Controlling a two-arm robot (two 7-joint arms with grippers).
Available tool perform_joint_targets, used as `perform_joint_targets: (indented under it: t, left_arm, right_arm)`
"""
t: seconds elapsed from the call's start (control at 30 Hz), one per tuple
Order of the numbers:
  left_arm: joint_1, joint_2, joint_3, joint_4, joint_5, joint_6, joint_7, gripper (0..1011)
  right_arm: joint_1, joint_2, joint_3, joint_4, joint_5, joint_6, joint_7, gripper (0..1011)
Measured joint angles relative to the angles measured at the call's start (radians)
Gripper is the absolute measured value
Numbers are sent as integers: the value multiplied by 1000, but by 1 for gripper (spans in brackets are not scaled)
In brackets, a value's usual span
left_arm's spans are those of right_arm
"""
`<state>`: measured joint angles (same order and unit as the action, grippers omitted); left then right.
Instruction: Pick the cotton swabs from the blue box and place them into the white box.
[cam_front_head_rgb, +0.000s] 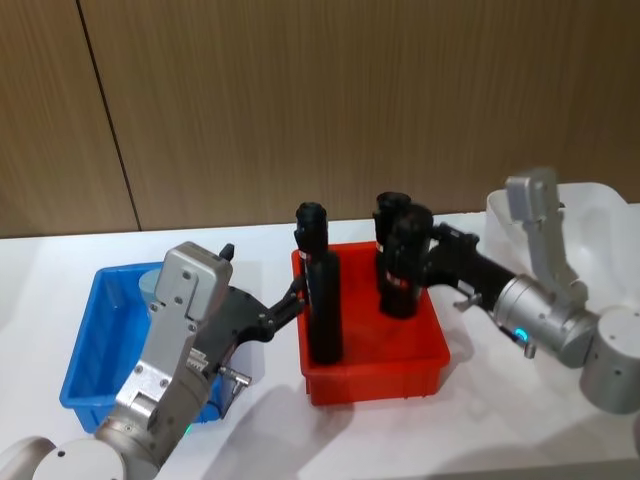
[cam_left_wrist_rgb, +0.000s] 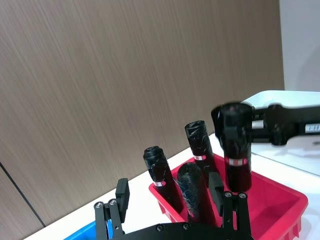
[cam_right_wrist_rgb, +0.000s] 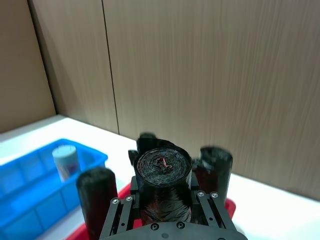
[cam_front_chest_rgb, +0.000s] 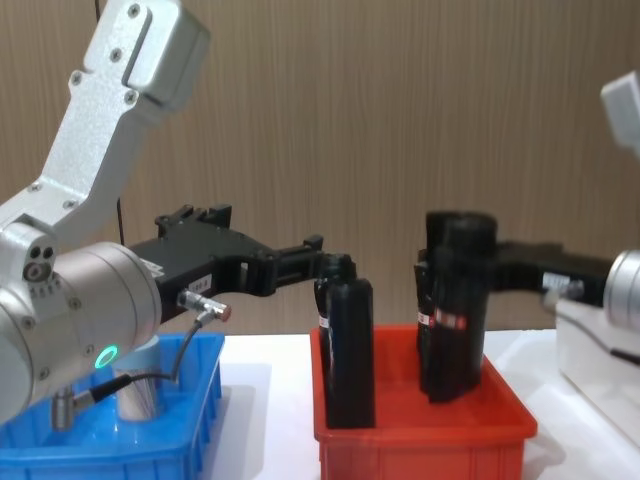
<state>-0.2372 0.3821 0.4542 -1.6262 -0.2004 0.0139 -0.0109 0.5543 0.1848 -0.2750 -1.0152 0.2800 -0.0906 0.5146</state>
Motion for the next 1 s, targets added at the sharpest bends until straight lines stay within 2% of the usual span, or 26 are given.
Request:
perform_joint_targets:
  t: [0.03, 0.23, 0.53, 0.77, 1.0]
  left_arm:
    - [0, 0, 0, 0, 0, 0, 0, 1004]
    - [0, 0, 0, 0, 0, 0, 0, 1004]
    - [0, 0, 0, 0, 0, 0, 0, 1004]
    - [0, 0, 0, 0, 0, 0, 0, 1004]
    - [0, 0, 0, 0, 0, 0, 0, 1004]
  right_arm:
    - [0, 0, 0, 0, 0, 0, 0, 518]
    - [-52, 35, 21, -168, 22, 42, -35, 518]
    - [-103, 84, 56, -332, 28, 79, -110, 518]
    - [-125, 118, 86, -396, 14, 95, -171, 518]
    - [-135, 147, 113, -414, -2, 106, -223, 518]
